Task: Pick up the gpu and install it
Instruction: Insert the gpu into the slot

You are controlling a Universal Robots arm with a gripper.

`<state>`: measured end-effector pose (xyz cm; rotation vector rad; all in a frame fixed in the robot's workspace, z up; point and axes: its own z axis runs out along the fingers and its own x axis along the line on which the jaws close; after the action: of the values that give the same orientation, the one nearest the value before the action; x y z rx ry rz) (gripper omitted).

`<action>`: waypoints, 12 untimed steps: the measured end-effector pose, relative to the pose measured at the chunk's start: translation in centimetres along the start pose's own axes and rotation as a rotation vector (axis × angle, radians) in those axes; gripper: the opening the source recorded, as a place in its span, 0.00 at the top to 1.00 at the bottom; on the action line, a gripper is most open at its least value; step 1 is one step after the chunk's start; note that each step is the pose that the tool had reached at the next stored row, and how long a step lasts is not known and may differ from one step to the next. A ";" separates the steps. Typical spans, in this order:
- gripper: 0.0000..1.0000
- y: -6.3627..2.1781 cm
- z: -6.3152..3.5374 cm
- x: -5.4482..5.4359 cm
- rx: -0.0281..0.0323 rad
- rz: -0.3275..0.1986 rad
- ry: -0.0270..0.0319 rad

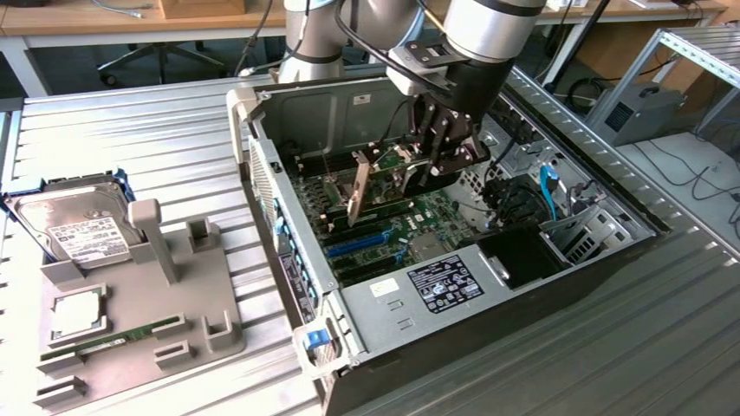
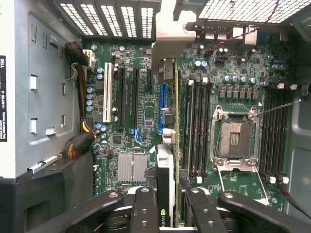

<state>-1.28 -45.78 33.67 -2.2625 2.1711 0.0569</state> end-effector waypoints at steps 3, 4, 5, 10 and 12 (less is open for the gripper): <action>0.73 0.00 0.00 0.0 0.0000 0.000 0.0000; 0.73 0.00 0.00 0.0 0.0000 0.000 0.0000; 0.73 0.00 0.00 0.0 0.0001 0.000 -0.0001; 0.73 0.15 0.07 0.0 0.0055 0.000 -0.0079; 0.73 0.17 0.10 0.0 0.0055 0.000 -0.0085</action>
<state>-1.46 -45.78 33.58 -2.2548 2.1649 0.0604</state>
